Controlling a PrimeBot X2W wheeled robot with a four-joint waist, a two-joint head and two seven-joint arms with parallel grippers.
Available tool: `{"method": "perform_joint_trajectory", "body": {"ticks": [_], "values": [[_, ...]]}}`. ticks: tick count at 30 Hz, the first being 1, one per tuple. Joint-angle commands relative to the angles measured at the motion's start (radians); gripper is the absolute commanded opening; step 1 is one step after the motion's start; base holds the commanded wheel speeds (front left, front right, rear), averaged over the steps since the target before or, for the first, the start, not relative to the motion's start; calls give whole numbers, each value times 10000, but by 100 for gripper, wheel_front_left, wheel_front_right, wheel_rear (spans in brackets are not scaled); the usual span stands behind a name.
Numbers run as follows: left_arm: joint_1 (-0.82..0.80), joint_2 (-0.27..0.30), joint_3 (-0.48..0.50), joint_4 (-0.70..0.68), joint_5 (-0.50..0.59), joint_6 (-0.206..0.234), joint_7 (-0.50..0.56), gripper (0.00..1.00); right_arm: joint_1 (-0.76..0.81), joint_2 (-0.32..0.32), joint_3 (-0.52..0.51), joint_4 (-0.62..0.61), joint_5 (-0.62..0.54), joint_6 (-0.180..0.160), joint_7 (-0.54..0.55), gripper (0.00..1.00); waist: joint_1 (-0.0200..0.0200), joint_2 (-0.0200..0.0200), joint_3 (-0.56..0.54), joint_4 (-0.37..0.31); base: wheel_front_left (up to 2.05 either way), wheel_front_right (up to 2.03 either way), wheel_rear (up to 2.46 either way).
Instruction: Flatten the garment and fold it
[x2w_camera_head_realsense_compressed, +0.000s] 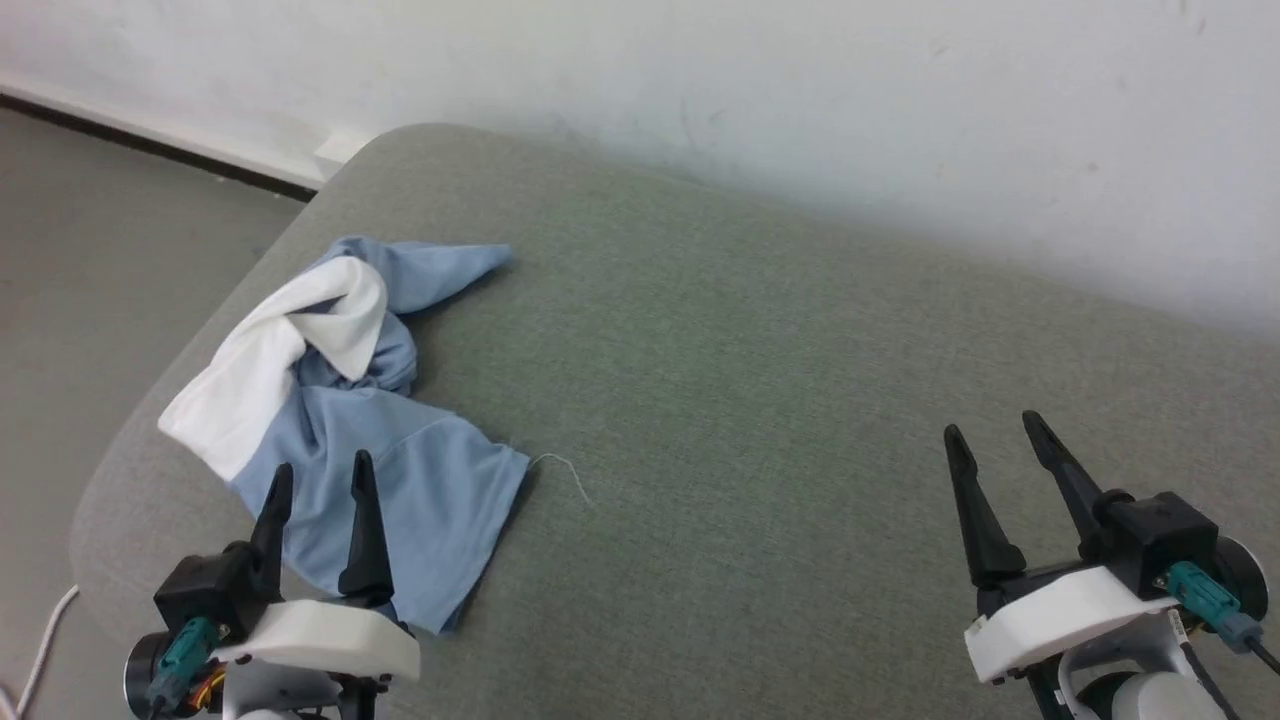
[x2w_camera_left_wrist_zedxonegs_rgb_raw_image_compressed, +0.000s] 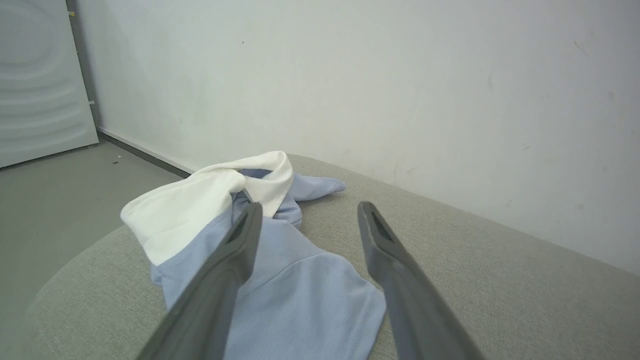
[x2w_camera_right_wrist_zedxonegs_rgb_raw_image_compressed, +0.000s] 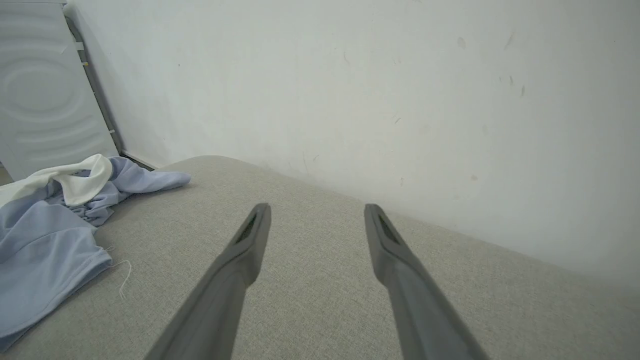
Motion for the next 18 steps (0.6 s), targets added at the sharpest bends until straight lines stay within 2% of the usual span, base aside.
{"method": "perform_joint_trajectory", "body": {"ticks": [1,13,18], "values": [[-228,-15,66,37,-170,89,-139,100,28,22,22,-70,81,-5,-116,100,0,0,100,244,-2,-2,-2],[-898,-17,242,52,-650,144,-369,100,-101,25,11,-268,62,-5,61,100,0,0,620,709,0,0,0],[-1972,-18,417,294,-620,-67,-473,100,-336,27,91,-508,-159,-6,301,100,0,0,1165,771,0,0,0]]}}
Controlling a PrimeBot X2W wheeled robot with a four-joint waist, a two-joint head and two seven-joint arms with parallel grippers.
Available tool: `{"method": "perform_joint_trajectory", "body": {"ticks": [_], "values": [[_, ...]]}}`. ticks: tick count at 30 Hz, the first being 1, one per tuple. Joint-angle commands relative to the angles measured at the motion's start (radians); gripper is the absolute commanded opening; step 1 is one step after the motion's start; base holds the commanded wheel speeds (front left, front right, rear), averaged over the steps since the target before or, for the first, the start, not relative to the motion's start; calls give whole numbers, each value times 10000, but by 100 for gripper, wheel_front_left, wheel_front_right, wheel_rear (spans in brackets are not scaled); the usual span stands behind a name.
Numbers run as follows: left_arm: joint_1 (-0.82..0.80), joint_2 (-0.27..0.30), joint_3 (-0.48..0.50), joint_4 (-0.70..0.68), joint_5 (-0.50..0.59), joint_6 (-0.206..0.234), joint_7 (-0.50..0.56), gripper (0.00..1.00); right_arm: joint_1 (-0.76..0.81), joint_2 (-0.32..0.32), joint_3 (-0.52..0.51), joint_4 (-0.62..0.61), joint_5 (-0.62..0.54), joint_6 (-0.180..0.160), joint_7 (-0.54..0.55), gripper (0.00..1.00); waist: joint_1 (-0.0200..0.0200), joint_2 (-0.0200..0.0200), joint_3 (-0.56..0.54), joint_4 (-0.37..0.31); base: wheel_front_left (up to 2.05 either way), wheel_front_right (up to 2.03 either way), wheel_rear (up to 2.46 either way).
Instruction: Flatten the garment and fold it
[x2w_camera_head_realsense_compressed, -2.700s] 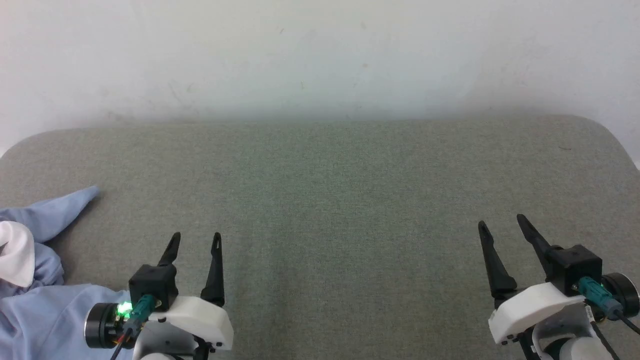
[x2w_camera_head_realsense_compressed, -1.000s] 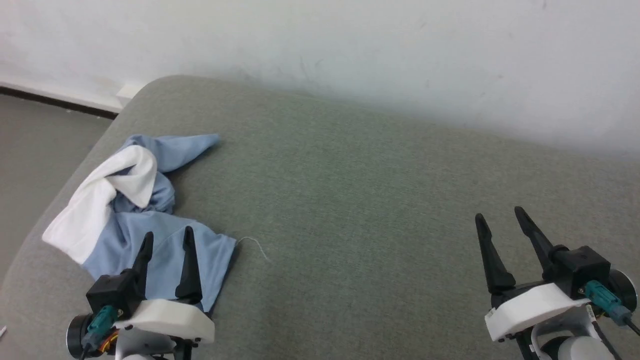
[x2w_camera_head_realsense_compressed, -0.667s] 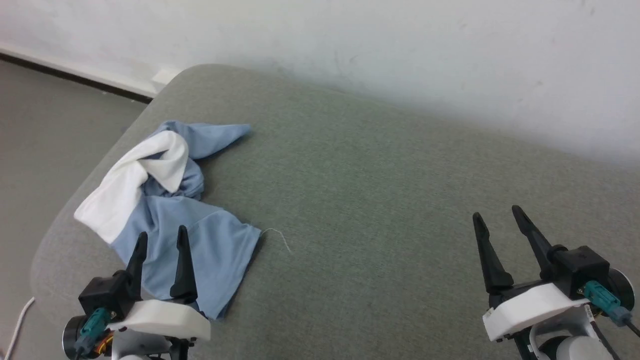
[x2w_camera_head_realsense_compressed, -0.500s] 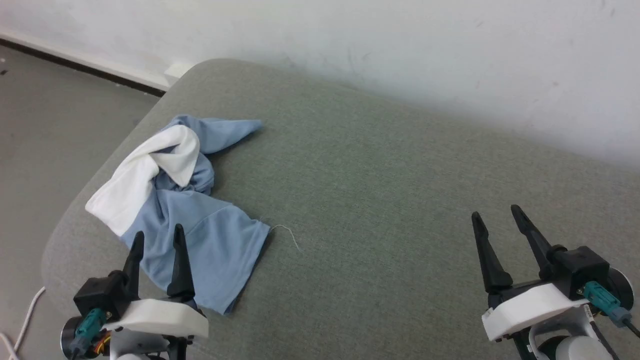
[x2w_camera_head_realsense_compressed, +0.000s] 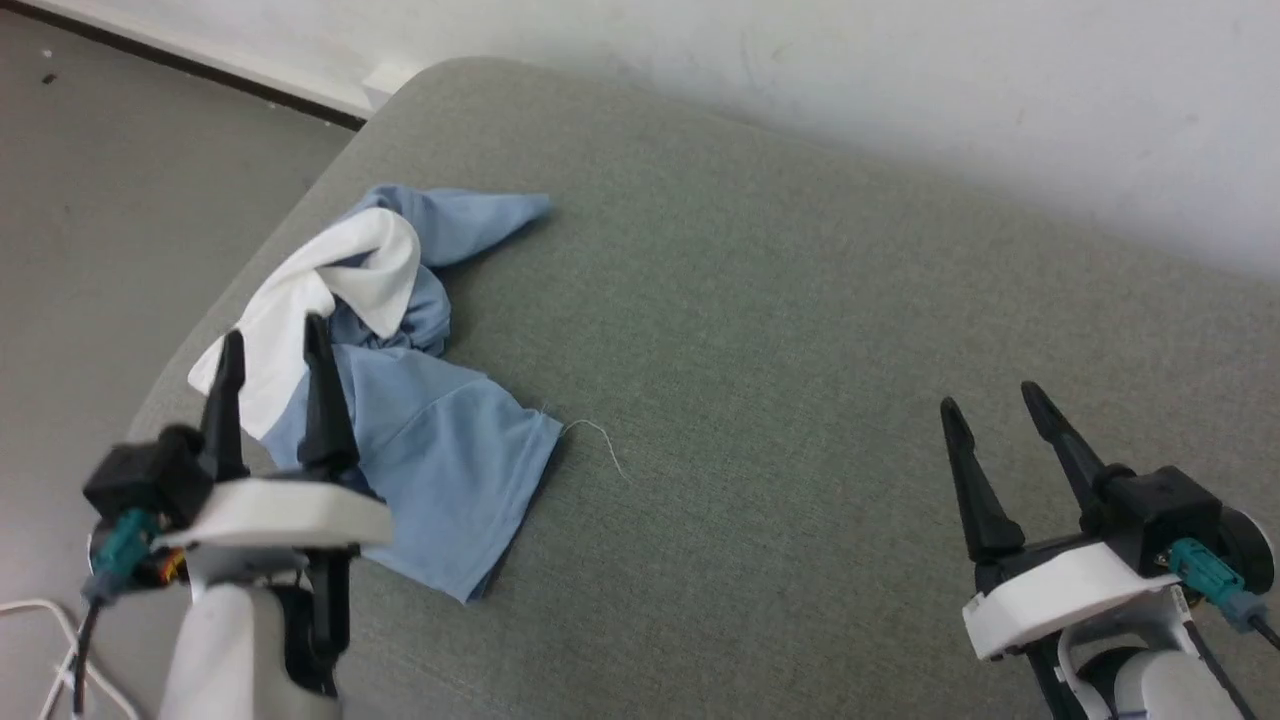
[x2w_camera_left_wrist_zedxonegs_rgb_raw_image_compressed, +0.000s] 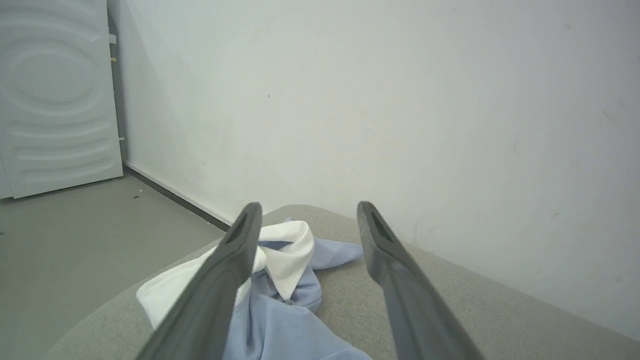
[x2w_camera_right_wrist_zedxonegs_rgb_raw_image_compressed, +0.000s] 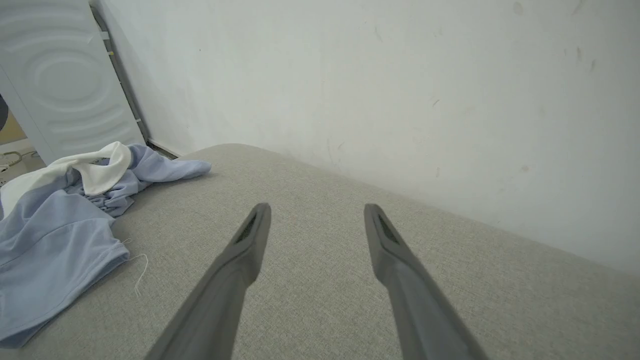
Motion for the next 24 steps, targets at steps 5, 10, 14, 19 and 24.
{"method": "perform_joint_trajectory", "body": {"ticks": [5,10,14,19,24], "values": [[-1715,154,423,788,-76,-433,-173,100,-513,24,128,-271,-207,-6,261,100,-1,0,955,-107,0,0,0],[-3319,723,480,2353,-210,-642,-104,100,-831,26,166,-350,-305,-6,381,100,-1,0,1550,-380,0,0,0],[-4560,1409,565,3950,-468,-774,736,100,-1084,27,216,-333,-271,-7,391,100,-1,0,2002,-685,0,0,0],[-5816,2143,726,6215,-1048,-934,2360,100,-1341,29,289,-231,-244,-7,394,100,-1,0,2477,-977,0,0,0],[-6653,2630,1033,8528,-1740,-947,4295,100,-1610,30,454,-127,-174,-7,389,100,-1,0,2853,-1221,0,0,0]]}}
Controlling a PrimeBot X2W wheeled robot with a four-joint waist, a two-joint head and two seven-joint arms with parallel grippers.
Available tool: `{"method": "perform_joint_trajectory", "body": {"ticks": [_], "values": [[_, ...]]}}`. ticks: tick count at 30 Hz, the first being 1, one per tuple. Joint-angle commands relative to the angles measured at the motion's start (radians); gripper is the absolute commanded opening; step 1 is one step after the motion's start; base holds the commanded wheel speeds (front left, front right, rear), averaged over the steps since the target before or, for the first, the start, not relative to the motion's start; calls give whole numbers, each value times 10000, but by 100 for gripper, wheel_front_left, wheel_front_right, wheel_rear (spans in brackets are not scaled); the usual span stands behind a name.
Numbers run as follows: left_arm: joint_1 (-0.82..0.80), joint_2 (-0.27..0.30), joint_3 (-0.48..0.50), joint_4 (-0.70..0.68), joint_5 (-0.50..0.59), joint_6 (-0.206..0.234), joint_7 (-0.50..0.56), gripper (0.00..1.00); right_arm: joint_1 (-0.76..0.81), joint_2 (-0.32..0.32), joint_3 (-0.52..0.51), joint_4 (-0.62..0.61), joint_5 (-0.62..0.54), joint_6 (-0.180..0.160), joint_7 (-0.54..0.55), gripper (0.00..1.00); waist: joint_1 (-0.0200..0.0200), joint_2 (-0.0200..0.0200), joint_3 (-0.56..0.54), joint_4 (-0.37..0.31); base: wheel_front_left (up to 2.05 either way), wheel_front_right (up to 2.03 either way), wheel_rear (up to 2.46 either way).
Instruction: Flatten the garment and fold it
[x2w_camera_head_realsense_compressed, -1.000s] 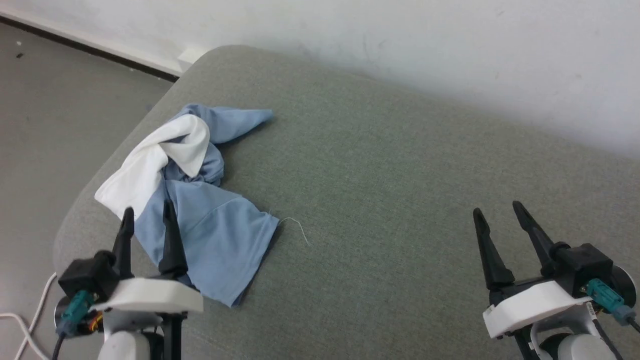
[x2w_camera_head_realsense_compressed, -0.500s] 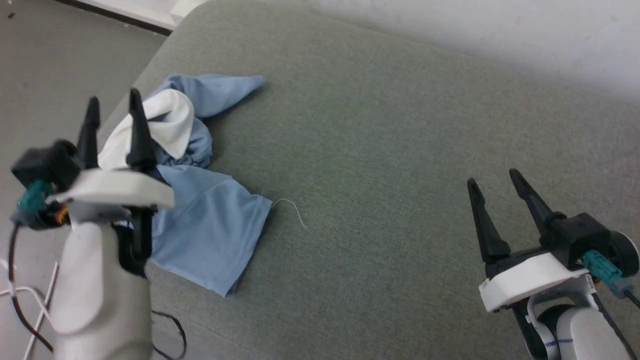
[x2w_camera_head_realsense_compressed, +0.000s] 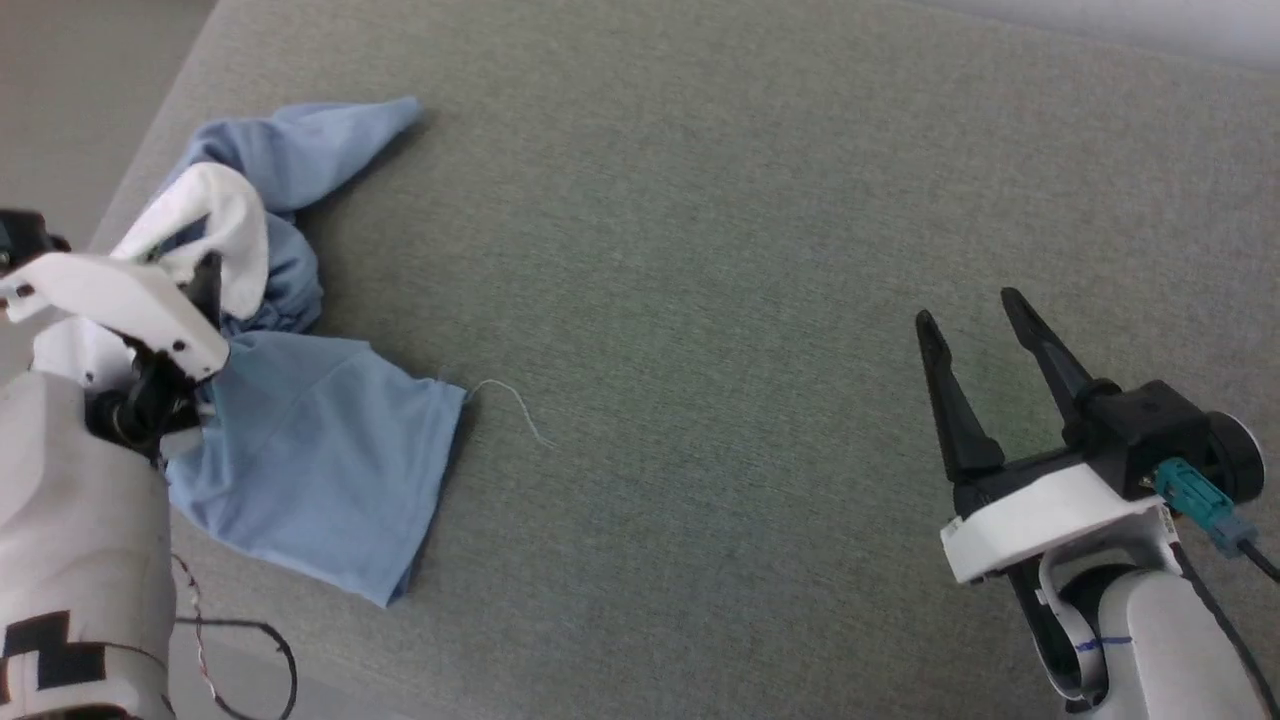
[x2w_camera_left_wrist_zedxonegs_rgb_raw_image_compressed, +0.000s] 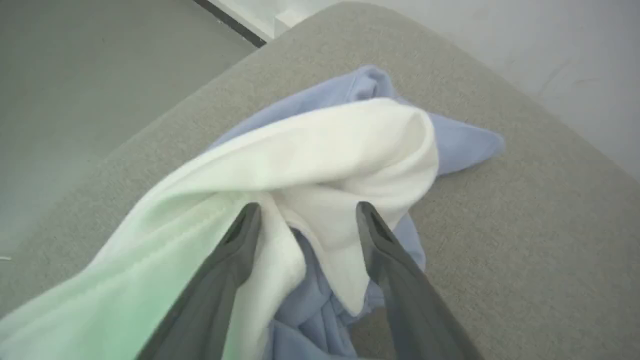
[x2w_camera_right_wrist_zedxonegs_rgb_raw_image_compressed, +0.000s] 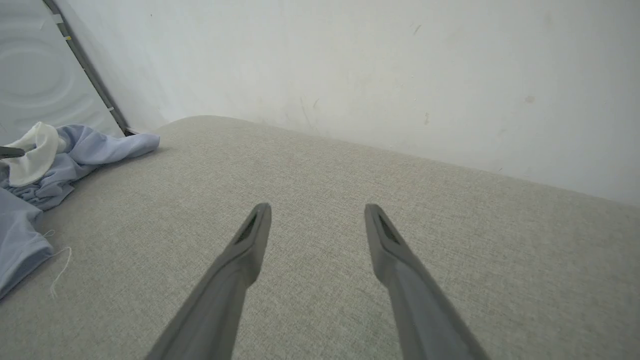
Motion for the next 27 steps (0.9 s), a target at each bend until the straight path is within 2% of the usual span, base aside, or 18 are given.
{"method": "perform_joint_trajectory", "body": {"ticks": [1,7,8,9,10,11,16,22,27], "values": [[-351,171,101,733,-219,-29,614,100,-253,8,72,42,81,-7,5,100,-2,0,397,-350,0,0,0],[-751,455,-34,2525,-483,-76,2650,100,-442,9,208,172,176,-7,-48,100,-2,0,580,-528,0,0,0],[-768,471,-83,2672,-484,-91,2892,84,-446,9,218,202,186,-7,-57,100,-2,0,565,-560,0,0,0],[-788,486,-133,2791,-479,-106,3095,46,-446,9,223,234,195,-7,-65,100,-2,0,544,-582,0,0,0],[-813,509,-188,2875,-466,-125,3265,18,-445,9,225,263,215,-7,-72,100,-2,0,524,-599,0,0,0],[-833,540,-229,2924,-457,-141,3354,0,-443,9,228,298,234,-7,-84,100,-2,0,487,-620,0,0,0],[-932,712,-276,2869,-415,-35,2927,0,-447,9,212,479,388,-7,-227,100,-2,0,177,-700,0,0,0],[-1250,1058,-662,2196,136,253,1240,0,-286,9,101,798,645,-7,-505,100,-2,0,-527,-733,0,0,0],[-1656,1269,-1214,1414,783,280,-327,0,24,9,-13,1071,986,-7,-796,100,-2,0,-1327,-834,0,0,0]]}}
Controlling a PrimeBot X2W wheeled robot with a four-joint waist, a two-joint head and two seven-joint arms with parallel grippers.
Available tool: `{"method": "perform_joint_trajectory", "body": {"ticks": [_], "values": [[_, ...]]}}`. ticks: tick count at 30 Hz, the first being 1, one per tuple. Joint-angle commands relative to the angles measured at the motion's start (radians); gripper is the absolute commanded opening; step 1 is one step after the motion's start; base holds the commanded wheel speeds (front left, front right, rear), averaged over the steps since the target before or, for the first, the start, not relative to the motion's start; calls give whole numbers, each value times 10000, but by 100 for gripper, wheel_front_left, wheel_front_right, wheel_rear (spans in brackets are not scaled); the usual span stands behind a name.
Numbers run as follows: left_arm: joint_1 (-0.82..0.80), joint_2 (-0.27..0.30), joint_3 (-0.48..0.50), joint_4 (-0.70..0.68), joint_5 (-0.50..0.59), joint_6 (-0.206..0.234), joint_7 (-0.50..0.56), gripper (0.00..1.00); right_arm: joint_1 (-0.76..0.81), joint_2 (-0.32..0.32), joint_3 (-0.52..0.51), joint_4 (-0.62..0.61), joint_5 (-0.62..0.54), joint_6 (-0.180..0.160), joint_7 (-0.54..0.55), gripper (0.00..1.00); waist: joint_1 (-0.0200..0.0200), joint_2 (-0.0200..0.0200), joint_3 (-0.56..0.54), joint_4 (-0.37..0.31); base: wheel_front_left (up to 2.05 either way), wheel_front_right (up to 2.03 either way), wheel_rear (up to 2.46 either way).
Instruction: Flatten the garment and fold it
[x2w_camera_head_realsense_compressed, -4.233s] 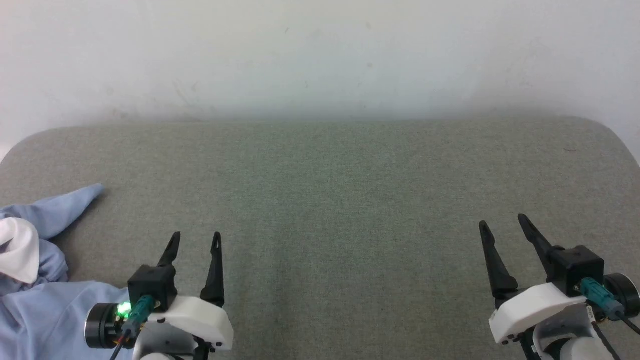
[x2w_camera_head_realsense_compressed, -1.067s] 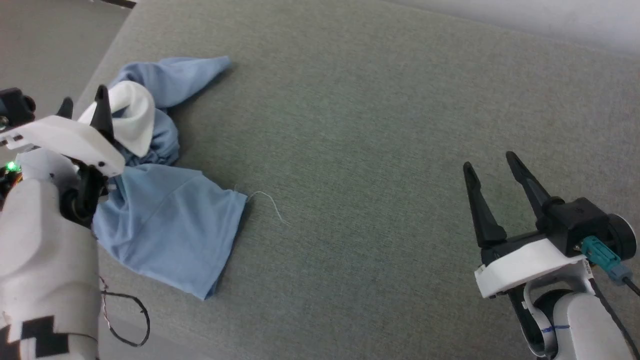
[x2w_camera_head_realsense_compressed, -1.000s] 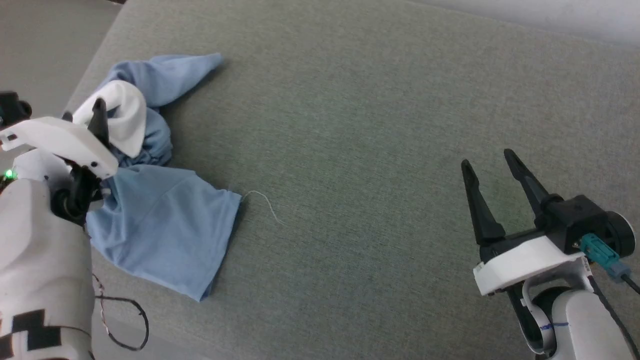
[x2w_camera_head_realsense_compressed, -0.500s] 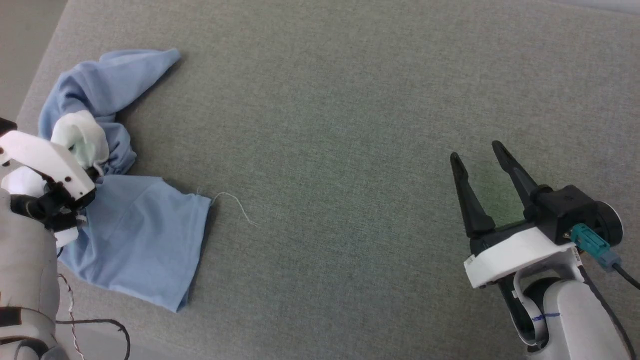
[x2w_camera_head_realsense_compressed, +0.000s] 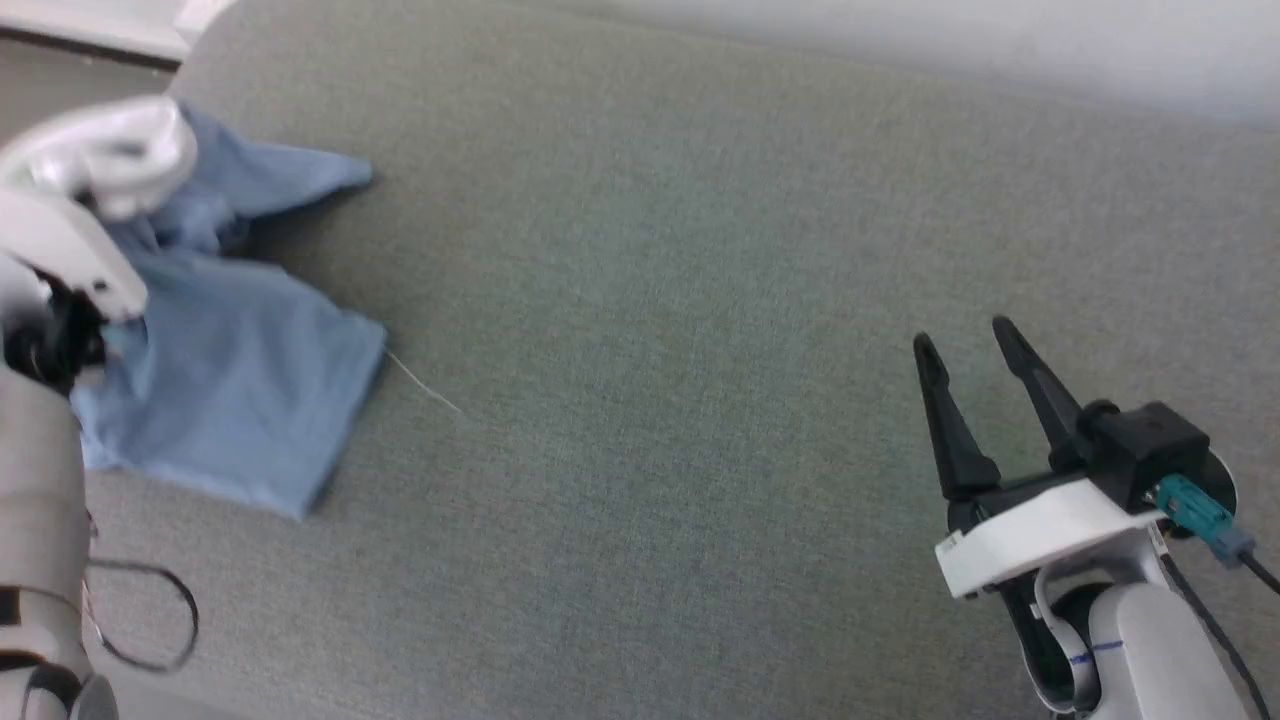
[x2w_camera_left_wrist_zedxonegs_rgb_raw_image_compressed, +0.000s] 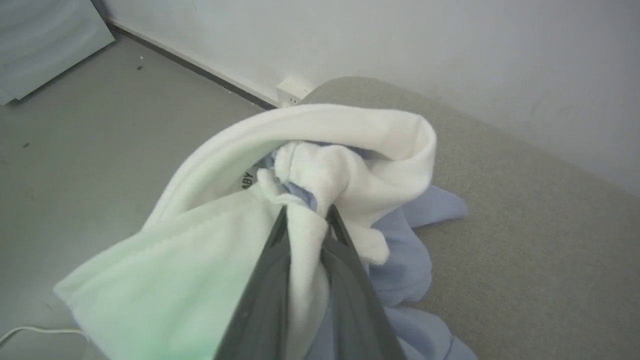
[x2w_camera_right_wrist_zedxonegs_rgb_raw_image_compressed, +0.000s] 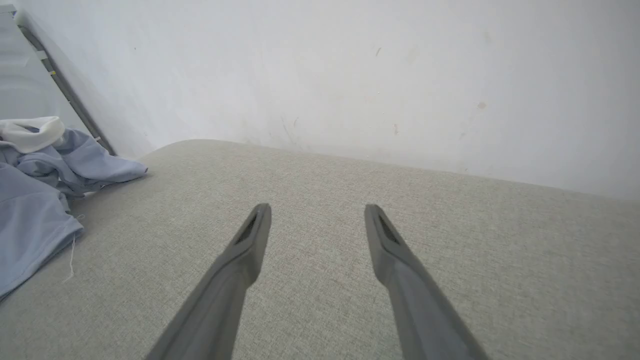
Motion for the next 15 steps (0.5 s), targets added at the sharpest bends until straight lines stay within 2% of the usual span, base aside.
{"method": "perform_joint_trajectory", "body": {"ticks": [1,8,15], "values": [[-366,72,-220,-361,248,27,-585,0,204,3,-80,119,163,-7,-159,100,0,0,-779,-141,0,0,0],[-838,-105,-929,-1419,740,-217,-1877,0,687,3,-360,362,454,-7,-443,100,0,0,-1788,-734,0,0,0],[-569,-906,-1603,-2942,747,-455,-2655,0,1100,3,-739,327,486,-7,-464,100,0,0,-2326,-1910,0,0,0]]}}
